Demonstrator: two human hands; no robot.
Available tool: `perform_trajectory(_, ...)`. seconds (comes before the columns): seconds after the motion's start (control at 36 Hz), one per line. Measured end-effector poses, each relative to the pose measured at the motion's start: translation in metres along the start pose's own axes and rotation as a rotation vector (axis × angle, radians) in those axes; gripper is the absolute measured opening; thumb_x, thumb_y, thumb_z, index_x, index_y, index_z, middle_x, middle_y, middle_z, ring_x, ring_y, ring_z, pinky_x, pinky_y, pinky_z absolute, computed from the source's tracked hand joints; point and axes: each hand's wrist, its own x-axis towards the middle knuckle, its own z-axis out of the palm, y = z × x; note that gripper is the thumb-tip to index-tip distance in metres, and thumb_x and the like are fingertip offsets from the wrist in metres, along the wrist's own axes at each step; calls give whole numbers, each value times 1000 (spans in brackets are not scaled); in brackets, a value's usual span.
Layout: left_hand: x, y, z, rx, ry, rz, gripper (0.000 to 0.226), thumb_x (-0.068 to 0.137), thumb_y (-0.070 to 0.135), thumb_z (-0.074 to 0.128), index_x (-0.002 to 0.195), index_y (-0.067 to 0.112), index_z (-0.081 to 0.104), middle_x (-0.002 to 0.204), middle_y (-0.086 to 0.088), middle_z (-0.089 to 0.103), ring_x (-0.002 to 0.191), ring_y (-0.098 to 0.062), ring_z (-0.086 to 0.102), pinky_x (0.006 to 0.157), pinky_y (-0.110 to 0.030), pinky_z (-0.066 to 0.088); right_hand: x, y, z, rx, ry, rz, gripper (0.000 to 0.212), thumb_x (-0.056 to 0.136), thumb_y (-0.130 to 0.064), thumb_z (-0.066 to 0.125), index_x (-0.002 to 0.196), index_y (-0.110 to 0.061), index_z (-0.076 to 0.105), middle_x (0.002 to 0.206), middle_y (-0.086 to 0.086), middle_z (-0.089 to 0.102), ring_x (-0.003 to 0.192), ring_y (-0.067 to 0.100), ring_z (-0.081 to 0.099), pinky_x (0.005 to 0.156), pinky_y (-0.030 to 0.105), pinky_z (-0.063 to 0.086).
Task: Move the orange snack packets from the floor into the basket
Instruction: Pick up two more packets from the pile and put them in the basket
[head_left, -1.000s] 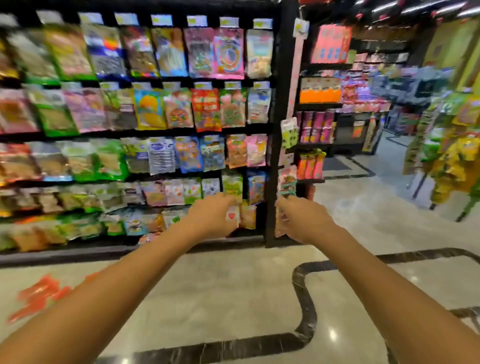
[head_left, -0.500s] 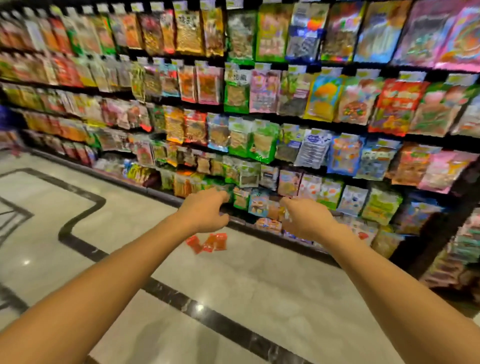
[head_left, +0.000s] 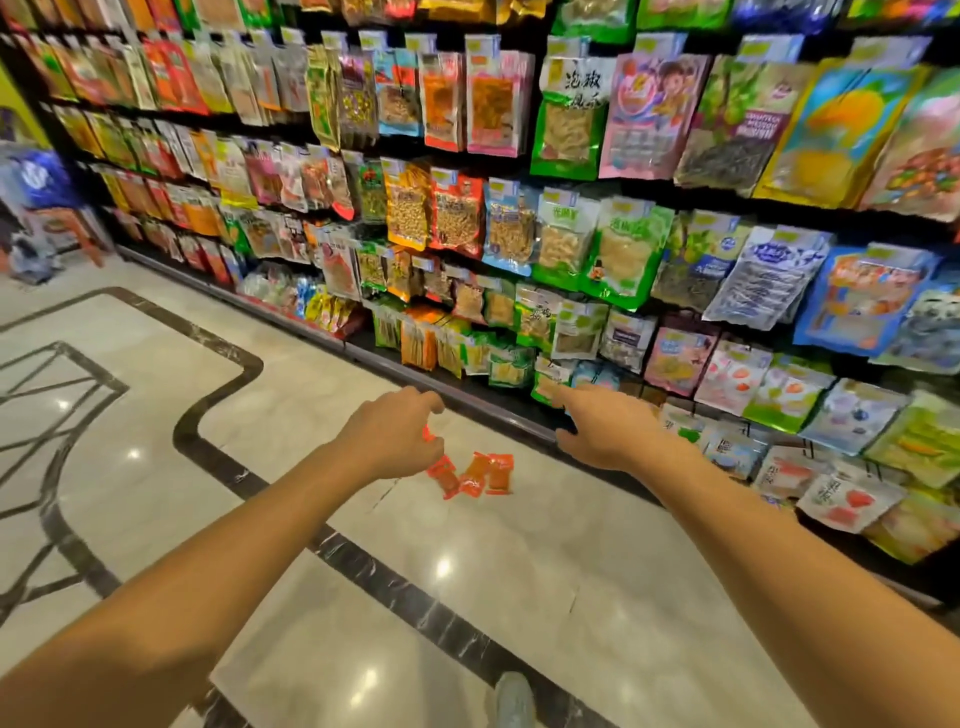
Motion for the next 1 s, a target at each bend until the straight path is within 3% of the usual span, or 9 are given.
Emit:
perform_trajectory(0.19,115,-52,-2,-17,-32,-71,51,85,46,59,132,27,50,137,2,54,117,-20,56,95,-41,51,143,24,9,53,-23,-18,36,97,-37,53,127,-18,50,123,9,59,106,32,58,72,41,48)
perform_trajectory(0.33,200,-96,-12,-15,-55,-122,51,84,47,59,131,29,51,136,1,55,113,-21,59,93,-40,53,246,26,9,71,-92,-38,35,98,-34,51,128,-16,50,118,10,61,102,32,60,84,48,55)
perform_trajectory(0.58,325,-190,-7,-27,-116,-129,48,88,41,59,132,23,49,131,-5,55,116,-25,55,97,-43,47,407,10,29,86,-138,-57,33,94,-35,52,122,-18,53,119,8,62,105,31,60,84,47,56)
perform_trajectory(0.72,405,-254,1,-47,-174,-108,49,90,40,58,134,24,48,136,-4,53,120,-24,54,99,-42,47,495,-3,56,96,-149,12,36,95,-39,52,125,-20,53,121,8,61,105,31,61,78,43,56)
perform_trajectory(0.81,450,-288,5,-55,-224,-77,49,89,40,60,134,24,48,135,-4,54,118,-23,56,98,-41,48,538,-12,71,125,-189,75,36,95,-38,52,126,-19,52,122,9,60,107,32,59,82,46,56)
perform_trajectory(0.92,513,-329,16,-33,-285,-25,50,89,40,60,135,23,49,134,-6,55,117,-25,57,97,-42,49,591,-20,98,173,-234,160,33,94,-35,50,124,-20,51,108,5,57,91,29,58,73,42,51)
perform_trajectory(1.0,558,-353,35,-68,-340,-4,50,89,37,59,135,21,49,134,-8,55,117,-26,57,98,-42,48,619,-20,125,196,-258,227,38,92,-38,52,126,-21,49,115,7,58,100,31,61,69,39,44)
